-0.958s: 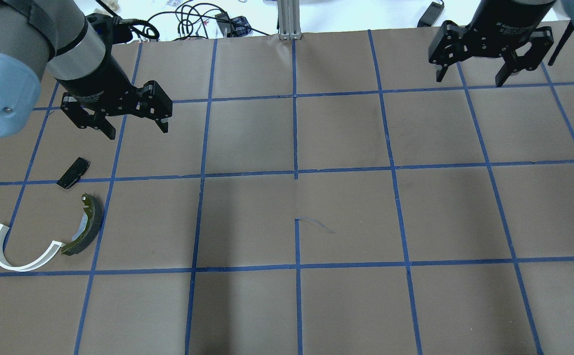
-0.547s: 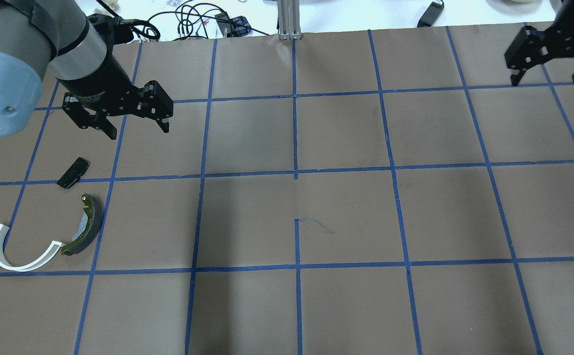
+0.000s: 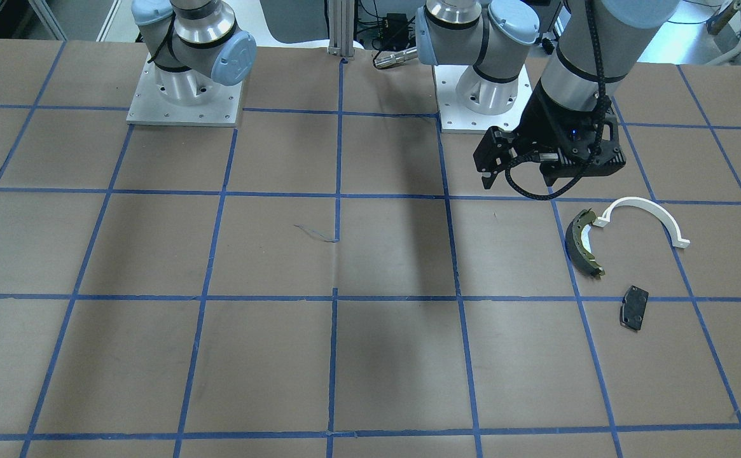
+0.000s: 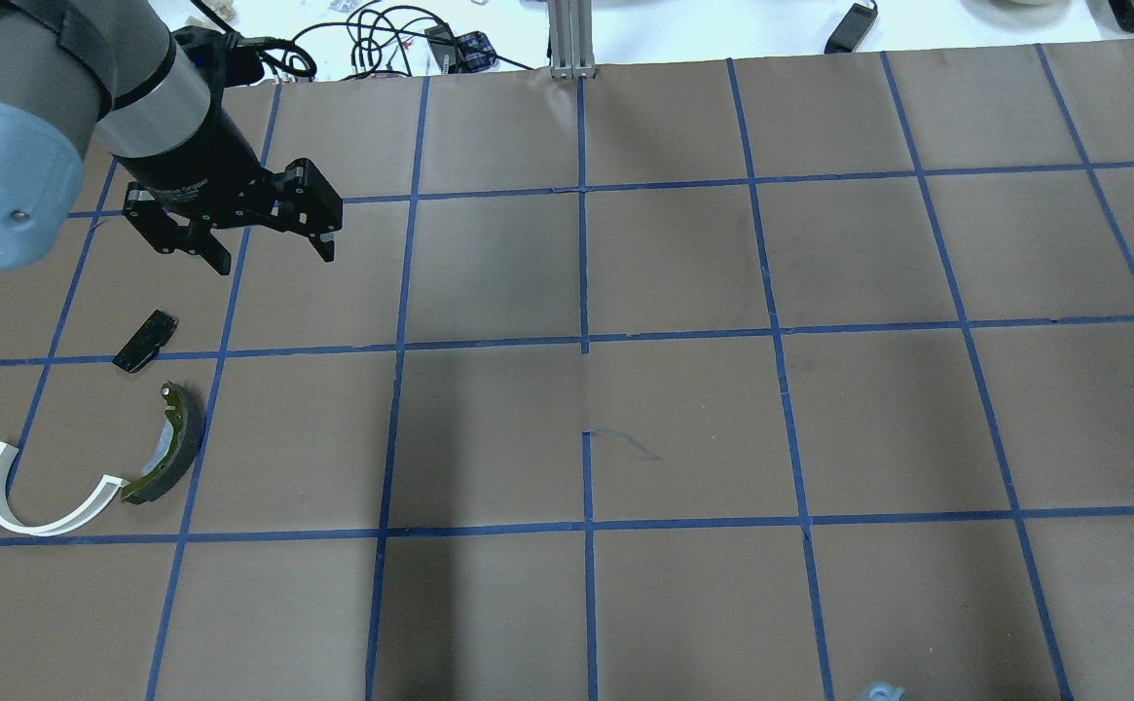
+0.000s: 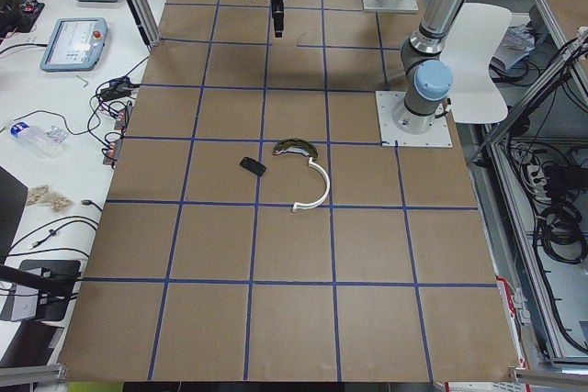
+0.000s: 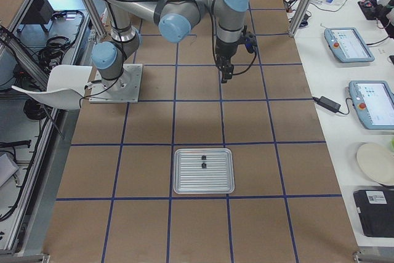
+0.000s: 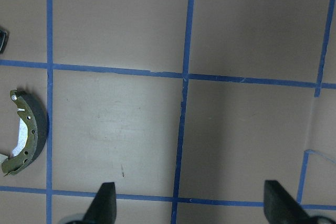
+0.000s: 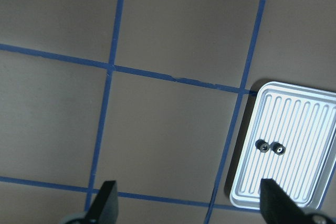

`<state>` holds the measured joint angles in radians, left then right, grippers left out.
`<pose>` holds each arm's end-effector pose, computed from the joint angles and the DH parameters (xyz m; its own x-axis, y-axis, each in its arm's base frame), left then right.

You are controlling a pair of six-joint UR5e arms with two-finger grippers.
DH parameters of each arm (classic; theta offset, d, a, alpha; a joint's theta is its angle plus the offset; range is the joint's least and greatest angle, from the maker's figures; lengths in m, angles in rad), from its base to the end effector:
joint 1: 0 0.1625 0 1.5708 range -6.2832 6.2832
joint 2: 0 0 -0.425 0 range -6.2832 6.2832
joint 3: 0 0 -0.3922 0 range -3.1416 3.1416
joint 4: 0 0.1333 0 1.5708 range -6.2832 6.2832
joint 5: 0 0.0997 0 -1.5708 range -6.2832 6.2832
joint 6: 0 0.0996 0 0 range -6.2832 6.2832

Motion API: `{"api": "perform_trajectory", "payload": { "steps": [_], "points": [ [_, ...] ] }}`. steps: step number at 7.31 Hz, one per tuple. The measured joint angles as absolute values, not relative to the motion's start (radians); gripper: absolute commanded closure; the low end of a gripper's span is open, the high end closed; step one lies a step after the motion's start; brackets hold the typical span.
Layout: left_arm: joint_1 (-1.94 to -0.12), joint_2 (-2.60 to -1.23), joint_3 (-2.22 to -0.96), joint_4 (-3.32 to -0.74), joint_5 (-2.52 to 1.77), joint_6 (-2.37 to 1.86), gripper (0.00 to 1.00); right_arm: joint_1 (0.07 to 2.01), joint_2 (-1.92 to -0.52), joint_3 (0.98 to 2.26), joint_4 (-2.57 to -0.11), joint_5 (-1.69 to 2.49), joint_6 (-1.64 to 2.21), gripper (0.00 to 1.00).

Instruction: Place bearing gear from tray to pile

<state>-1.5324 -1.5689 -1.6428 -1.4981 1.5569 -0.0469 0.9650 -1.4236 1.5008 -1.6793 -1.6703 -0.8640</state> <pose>-0.1158 -0.4952 0.4607 -0.9963 -0.0852 0.0140 -0.0852 0.9964 -0.0019 -0.2152 -0.5274 0.4567 -0.9628 -0.2552 0.0883 -0.2511 0.9664 0.0552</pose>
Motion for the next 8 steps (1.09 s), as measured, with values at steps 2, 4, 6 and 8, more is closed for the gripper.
{"api": "perform_trajectory", "payload": {
  "steps": [2, 4, 6, 8],
  "points": [
    [-1.532, -1.567, -1.65, -1.495, 1.56, -0.045, 0.0, 0.852, -1.327, 1.503, -1.801, -1.658, -1.114, 0.06],
    [-1.533, -1.565, -1.659, -1.486, 1.562, -0.045, 0.0, 0.749, -1.2, 1.503, -1.945, -1.618, -1.324, 0.06],
    [-1.534, -1.561, -1.678, -1.473, 1.562, -0.045, 0.0, 0.683, -1.079, 1.503, -2.036, -1.567, -1.425, 0.08],
    [-1.534, -1.559, -1.685, -1.466, 1.564, -0.046, 0.0, 0.666, -0.994, 1.508, -2.089, -1.559, -1.442, 0.11]
  ]
}}
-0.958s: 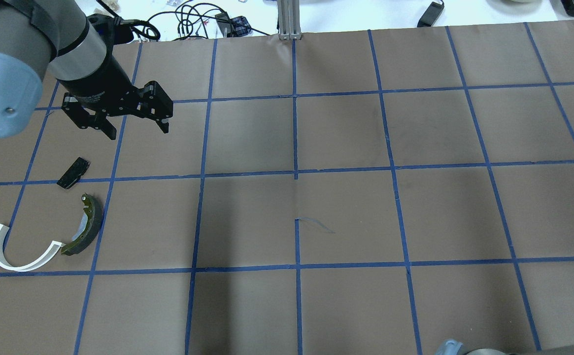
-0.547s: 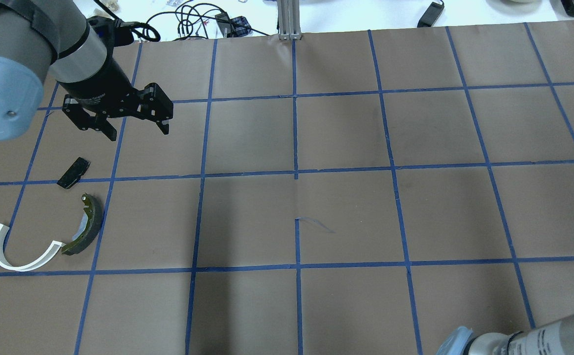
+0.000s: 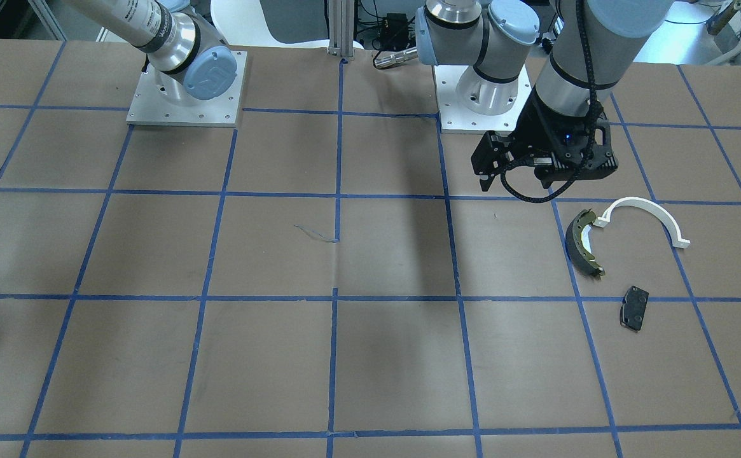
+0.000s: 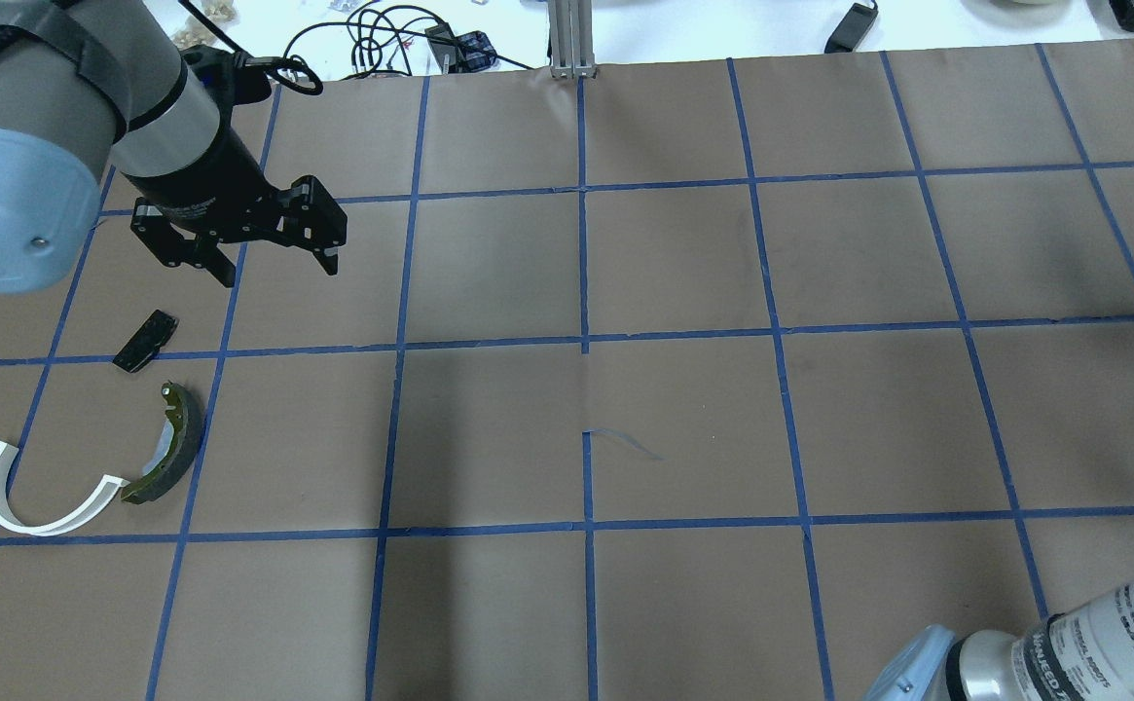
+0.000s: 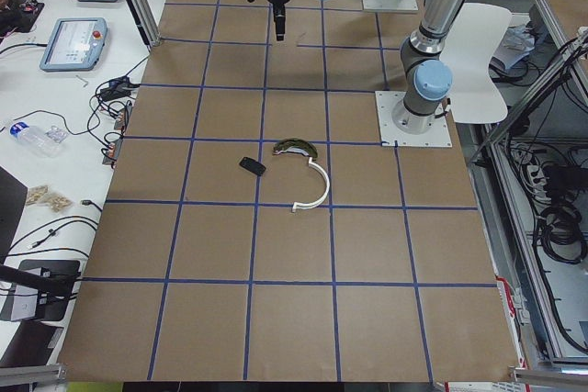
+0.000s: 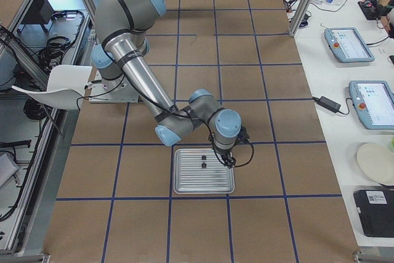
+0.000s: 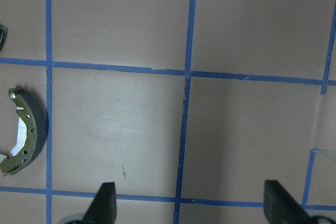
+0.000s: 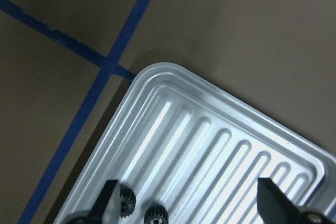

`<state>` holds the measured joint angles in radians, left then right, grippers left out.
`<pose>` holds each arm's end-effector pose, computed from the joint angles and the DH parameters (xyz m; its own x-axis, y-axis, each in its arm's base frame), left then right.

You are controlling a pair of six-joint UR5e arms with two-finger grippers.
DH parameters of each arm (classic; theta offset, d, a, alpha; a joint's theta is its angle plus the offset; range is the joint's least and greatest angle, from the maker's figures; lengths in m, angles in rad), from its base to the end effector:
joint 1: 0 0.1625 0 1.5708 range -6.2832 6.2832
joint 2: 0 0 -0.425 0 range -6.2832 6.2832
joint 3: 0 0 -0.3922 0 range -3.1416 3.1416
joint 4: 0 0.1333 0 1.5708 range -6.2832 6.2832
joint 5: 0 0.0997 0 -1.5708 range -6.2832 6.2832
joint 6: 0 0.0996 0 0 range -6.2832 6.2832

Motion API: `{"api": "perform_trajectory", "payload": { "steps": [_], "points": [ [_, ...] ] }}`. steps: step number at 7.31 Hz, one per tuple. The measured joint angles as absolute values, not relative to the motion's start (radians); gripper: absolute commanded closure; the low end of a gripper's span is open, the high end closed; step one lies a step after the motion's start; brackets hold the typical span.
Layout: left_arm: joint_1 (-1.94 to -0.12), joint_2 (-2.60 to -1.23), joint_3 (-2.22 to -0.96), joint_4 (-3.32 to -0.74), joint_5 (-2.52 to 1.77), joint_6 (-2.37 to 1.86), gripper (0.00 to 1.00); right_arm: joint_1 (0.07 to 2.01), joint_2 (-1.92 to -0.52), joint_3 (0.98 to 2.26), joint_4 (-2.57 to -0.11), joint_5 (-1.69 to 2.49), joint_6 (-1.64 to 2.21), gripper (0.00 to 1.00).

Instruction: Place bearing gear from tray to pile

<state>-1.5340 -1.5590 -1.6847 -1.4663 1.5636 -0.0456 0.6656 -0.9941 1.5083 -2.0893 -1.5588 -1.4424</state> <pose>-0.1161 -0.4897 0.4481 -0.9966 -0.0823 0.0073 -0.0823 0.9966 -0.0021 -0.4466 -0.5216 0.2267 -0.8591 -0.5117 0.0027 -0.5117 0.8591 -0.0124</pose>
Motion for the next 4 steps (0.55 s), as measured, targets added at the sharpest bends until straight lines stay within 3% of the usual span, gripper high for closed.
{"api": "perform_trajectory", "payload": {
  "steps": [4],
  "points": [
    [-1.532, -1.557, -1.69, -1.466, 1.567, -0.045, 0.0, 0.616, -0.968, 1.565, -2.138, -1.574, -1.73, 0.14]
  ]
}}
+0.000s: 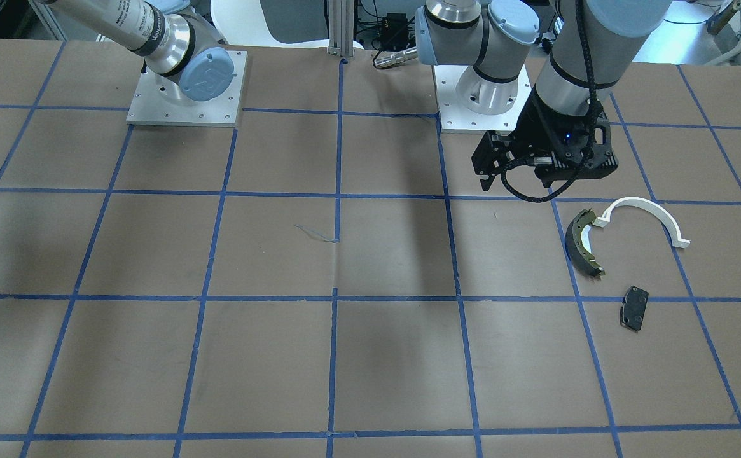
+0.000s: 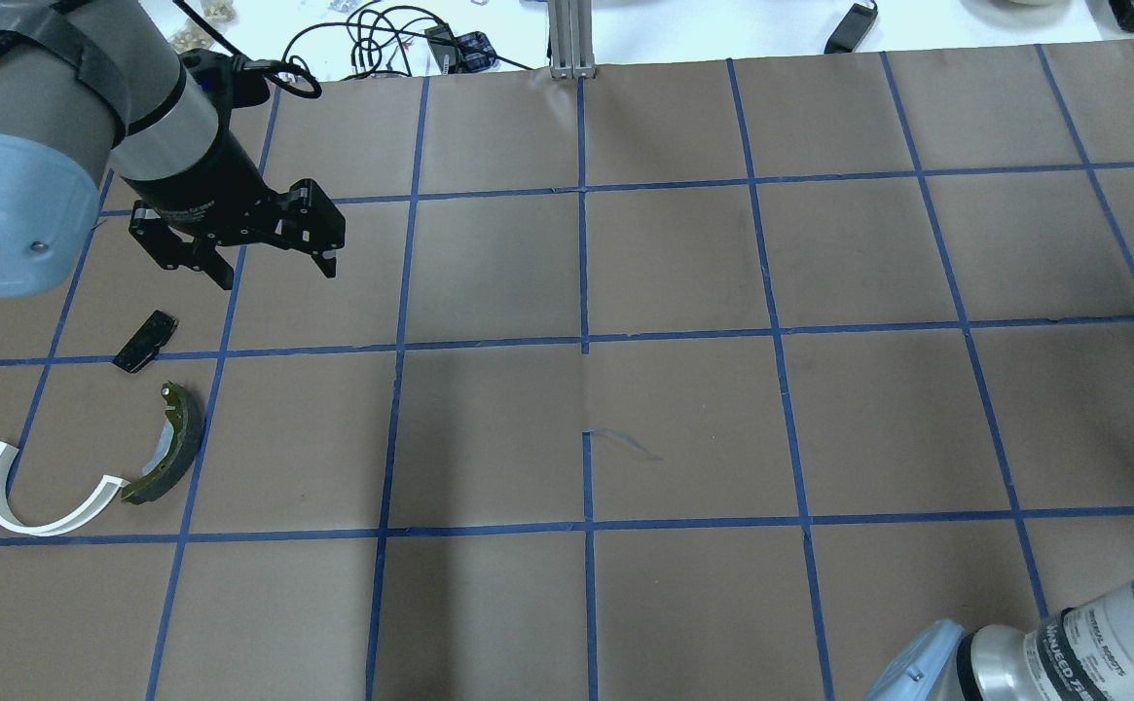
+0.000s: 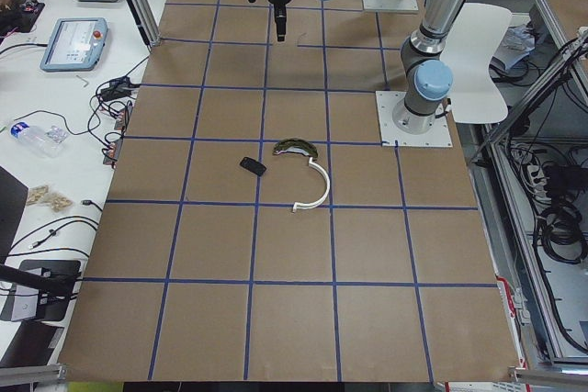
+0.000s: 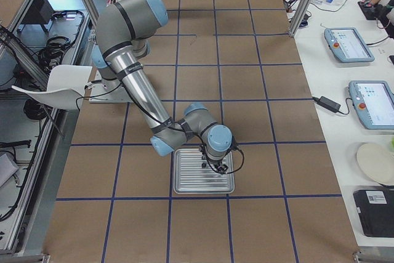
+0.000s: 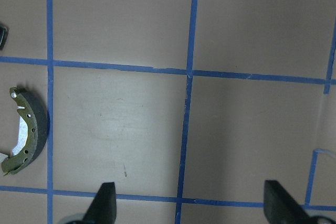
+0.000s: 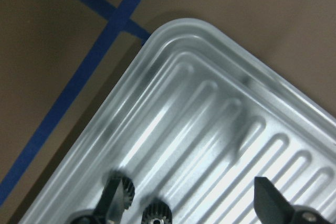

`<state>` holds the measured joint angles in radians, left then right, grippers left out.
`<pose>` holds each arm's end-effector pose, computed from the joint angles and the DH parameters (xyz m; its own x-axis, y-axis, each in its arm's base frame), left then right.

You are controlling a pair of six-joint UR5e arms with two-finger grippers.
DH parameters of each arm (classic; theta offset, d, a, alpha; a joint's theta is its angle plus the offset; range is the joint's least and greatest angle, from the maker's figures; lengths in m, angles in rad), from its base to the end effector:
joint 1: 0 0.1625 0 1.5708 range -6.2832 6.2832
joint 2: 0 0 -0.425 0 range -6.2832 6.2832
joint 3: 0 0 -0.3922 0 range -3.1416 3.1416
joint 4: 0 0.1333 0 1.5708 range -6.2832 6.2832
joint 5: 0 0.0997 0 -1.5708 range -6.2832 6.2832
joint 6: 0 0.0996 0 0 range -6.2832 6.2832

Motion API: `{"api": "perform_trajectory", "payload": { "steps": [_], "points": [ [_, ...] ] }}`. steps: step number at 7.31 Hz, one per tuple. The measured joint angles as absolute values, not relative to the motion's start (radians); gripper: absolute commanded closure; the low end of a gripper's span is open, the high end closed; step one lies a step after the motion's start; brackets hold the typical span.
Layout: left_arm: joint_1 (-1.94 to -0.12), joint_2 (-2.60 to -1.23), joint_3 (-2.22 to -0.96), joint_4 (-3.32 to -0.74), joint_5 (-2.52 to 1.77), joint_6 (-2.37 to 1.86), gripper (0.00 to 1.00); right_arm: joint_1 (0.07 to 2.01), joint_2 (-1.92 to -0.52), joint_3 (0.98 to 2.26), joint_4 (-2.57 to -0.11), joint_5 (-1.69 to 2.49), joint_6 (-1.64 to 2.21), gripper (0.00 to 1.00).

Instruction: Place bearing gear from tray to pile

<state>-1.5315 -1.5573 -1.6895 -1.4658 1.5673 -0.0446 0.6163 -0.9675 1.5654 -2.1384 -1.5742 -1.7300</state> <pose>-0.1145 -0.4889 0.4467 -0.9965 -0.0838 0.0035 -0.0838 0.9965 0.0004 -0.4633 -0.4911 0.1891 -0.7137 -0.6998 -0.0305 -0.7001 0.7140 -0.0014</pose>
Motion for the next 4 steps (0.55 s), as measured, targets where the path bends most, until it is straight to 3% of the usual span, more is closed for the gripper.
{"api": "perform_trajectory", "payload": {
  "steps": [4],
  "points": [
    [-1.531, -1.558, -1.69, -1.464, 1.566, -0.044, 0.0, 0.593, -0.97, 1.578, -2.139, -1.601, -2.007, 0.24]
  ]
}}
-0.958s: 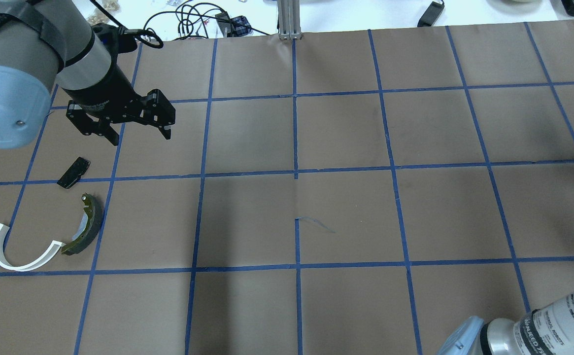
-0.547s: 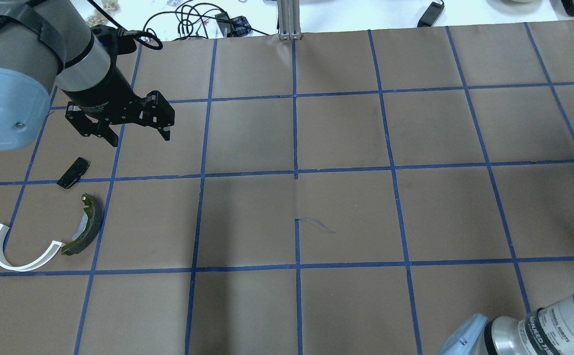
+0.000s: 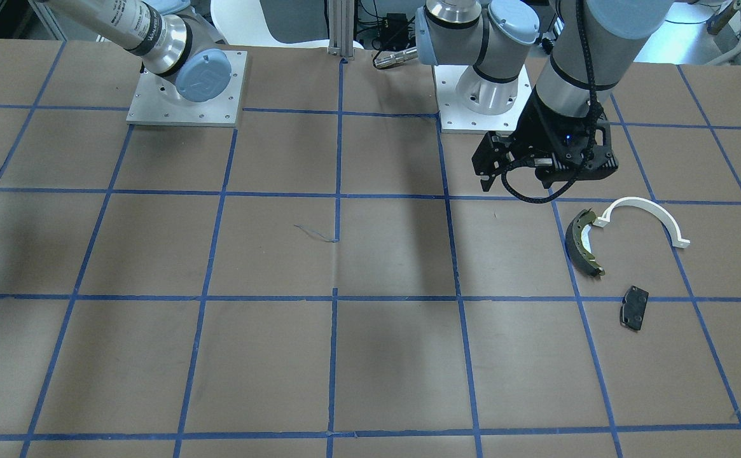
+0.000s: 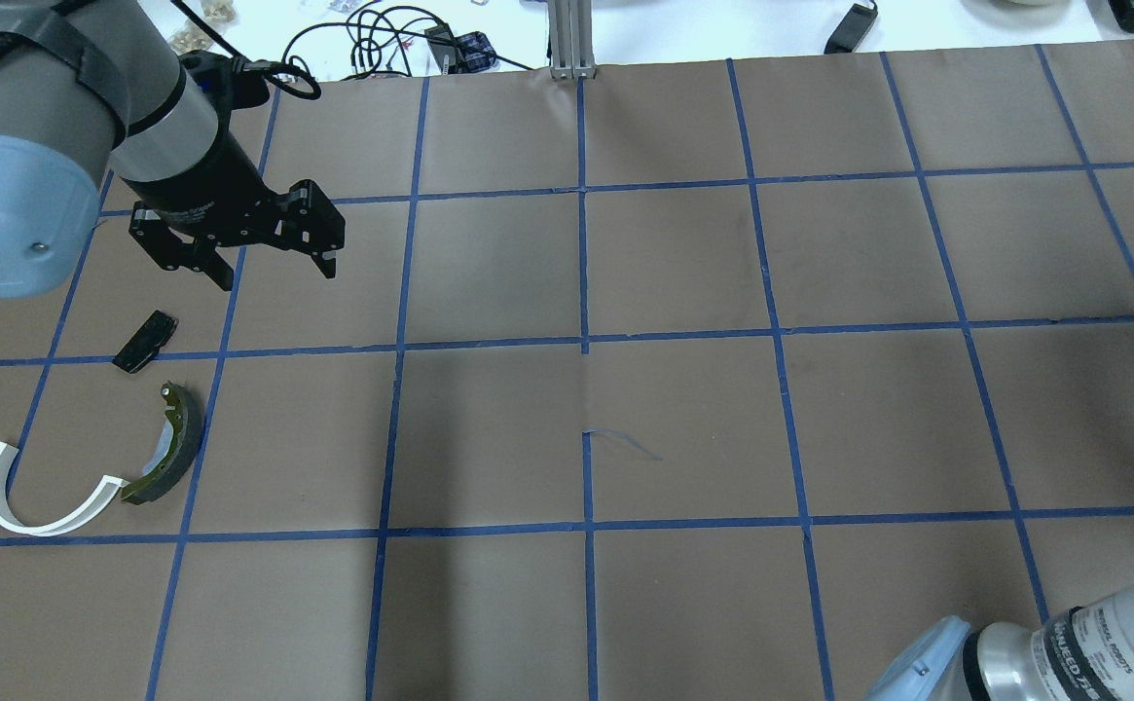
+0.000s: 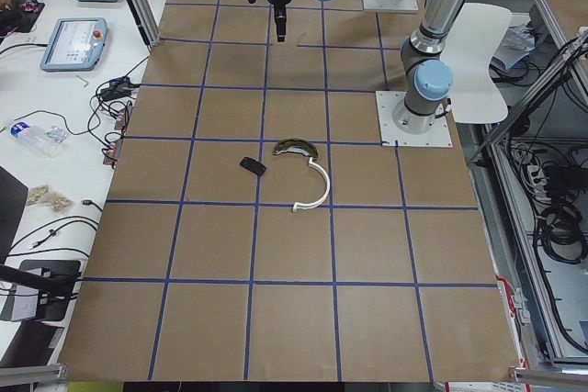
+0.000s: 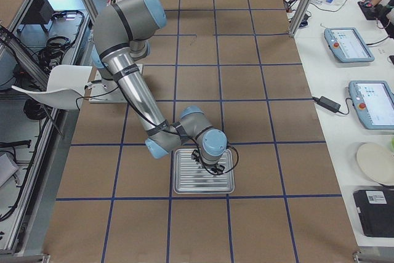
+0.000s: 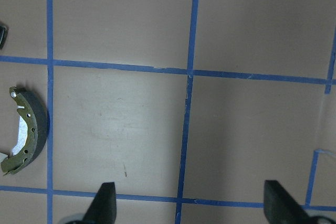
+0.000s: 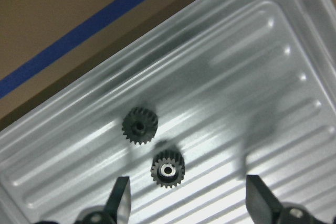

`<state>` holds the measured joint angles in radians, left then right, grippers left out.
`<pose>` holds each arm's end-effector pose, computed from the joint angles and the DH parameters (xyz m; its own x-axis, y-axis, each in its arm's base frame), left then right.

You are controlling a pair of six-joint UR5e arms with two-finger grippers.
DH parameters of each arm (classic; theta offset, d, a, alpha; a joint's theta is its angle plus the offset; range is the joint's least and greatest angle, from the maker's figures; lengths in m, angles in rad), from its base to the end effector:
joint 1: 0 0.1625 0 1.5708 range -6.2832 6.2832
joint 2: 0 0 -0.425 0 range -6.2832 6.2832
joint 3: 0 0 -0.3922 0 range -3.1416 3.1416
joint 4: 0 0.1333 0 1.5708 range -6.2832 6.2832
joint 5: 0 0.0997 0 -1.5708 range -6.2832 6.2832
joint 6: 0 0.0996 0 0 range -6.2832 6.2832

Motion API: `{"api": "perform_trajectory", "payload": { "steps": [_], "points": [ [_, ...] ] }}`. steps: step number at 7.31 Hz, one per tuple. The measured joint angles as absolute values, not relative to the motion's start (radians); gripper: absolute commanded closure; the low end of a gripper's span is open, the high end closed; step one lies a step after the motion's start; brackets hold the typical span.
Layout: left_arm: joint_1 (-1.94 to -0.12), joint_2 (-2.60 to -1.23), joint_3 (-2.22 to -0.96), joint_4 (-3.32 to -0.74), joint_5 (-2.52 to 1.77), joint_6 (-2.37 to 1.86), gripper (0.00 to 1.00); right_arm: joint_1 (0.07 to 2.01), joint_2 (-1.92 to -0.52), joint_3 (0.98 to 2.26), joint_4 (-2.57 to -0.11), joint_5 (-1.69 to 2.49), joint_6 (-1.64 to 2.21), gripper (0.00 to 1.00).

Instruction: Place bearing gear from tray to pile

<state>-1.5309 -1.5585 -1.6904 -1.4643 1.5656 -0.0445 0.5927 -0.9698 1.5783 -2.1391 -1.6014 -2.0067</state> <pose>-0.1144 -0.4893 0.4458 -0.9964 -0.0843 0.0052 -0.0843 0.9964 0.0010 -0.4728 -0.4755 0.1854 -0.5151 -0.8557 -0.0493 -0.8570 0.5152 0.0107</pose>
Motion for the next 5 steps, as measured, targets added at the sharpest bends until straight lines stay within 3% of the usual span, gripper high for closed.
{"api": "perform_trajectory", "payload": {
  "steps": [1, 2, 4, 5],
  "points": [
    [-1.531, -1.559, -1.69, -1.463, 1.565, -0.045, 0.0, 0.592, -0.971, 1.593, -2.146, -1.602, -2.014, 0.26],
    [-1.531, -1.559, -1.69, -1.462, 1.565, -0.044, 0.0, 0.591, -0.975, 1.609, -2.156, -1.601, -2.014, 0.34],
    [-1.529, -1.56, -1.69, -1.454, 1.566, -0.046, 0.0, 0.591, -0.989, 1.62, -2.164, -1.596, -2.015, 0.63],
    [-1.528, -1.56, -1.69, -1.443, 1.566, -0.046, 0.0, 0.591, -0.992, 1.62, -2.165, -1.596, -2.015, 0.67]
  ]
}}
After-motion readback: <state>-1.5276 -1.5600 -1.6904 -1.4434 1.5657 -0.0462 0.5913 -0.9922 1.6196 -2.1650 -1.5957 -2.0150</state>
